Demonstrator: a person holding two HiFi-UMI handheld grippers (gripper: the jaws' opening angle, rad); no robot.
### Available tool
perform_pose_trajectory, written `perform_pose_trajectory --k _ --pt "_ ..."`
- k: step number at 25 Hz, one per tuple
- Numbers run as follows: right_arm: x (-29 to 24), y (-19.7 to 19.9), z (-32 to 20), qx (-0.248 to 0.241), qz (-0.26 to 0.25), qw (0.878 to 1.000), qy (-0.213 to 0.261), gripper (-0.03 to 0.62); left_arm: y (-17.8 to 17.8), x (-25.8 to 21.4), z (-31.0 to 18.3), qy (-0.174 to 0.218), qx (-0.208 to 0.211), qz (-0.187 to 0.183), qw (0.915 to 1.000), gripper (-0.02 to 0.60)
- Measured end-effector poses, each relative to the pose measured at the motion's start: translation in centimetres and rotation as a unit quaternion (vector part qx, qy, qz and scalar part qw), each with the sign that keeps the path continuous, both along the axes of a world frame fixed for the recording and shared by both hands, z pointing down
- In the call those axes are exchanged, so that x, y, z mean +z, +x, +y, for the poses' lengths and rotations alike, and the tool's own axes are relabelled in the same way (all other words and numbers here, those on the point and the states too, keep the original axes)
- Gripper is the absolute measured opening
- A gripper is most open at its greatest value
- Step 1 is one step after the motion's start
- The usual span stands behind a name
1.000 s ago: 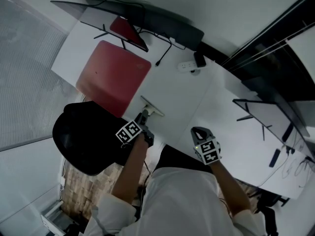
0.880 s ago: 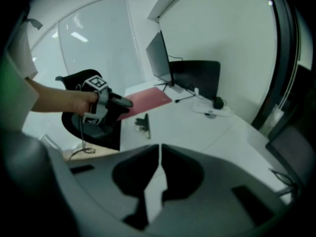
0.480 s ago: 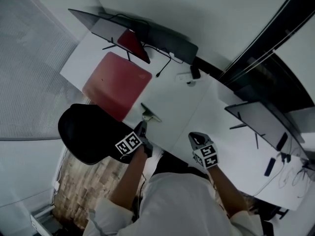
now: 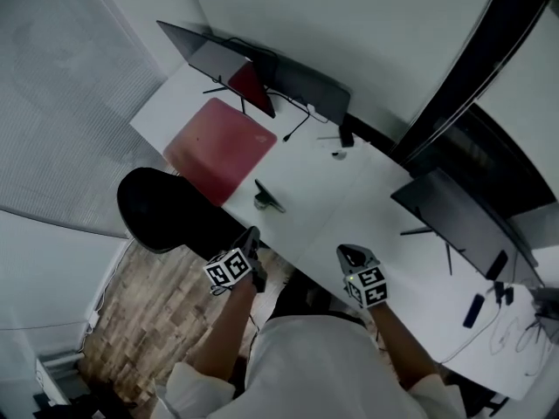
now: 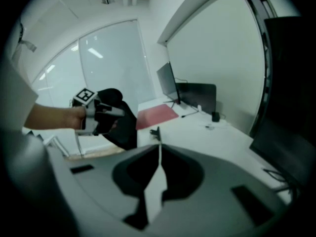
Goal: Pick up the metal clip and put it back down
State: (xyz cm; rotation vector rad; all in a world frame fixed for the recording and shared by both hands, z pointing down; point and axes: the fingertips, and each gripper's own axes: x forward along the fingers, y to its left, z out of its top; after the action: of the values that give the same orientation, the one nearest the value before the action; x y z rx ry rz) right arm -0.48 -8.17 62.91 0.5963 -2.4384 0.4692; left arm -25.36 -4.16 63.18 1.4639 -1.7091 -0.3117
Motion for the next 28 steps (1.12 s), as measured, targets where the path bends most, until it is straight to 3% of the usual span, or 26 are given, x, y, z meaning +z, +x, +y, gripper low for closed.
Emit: perform_pose_trajectory --k 7,13,22,28 --pt "-1.3 3.1 2.2 -0.01 -0.025 1.0 0.012 0.035 2.8 -2.2 4.8 0.015 0.006 -0.045 0.9989 0.032" --pt "-3.4 2.4 2.7 -0.034 -0.054 0.997 0.031 0.035 4.0 -4.9 7.6 0.026 0.005 -0.093 0.9953 0.032" --pt "-6.2 -1.1 4.1 -0.074 -0.08 0.992 0.067 0.035 2.2 -8.3 11.0 0.033 0.004 -0.164 0.9859 0.034" --pt "-7.8 -2.5 3.9 -0.074 -0.075 0.99 0.092 0.035 0.5 -9.6 12.4 0.031 -0.006 -0.21 0.9773 0.034"
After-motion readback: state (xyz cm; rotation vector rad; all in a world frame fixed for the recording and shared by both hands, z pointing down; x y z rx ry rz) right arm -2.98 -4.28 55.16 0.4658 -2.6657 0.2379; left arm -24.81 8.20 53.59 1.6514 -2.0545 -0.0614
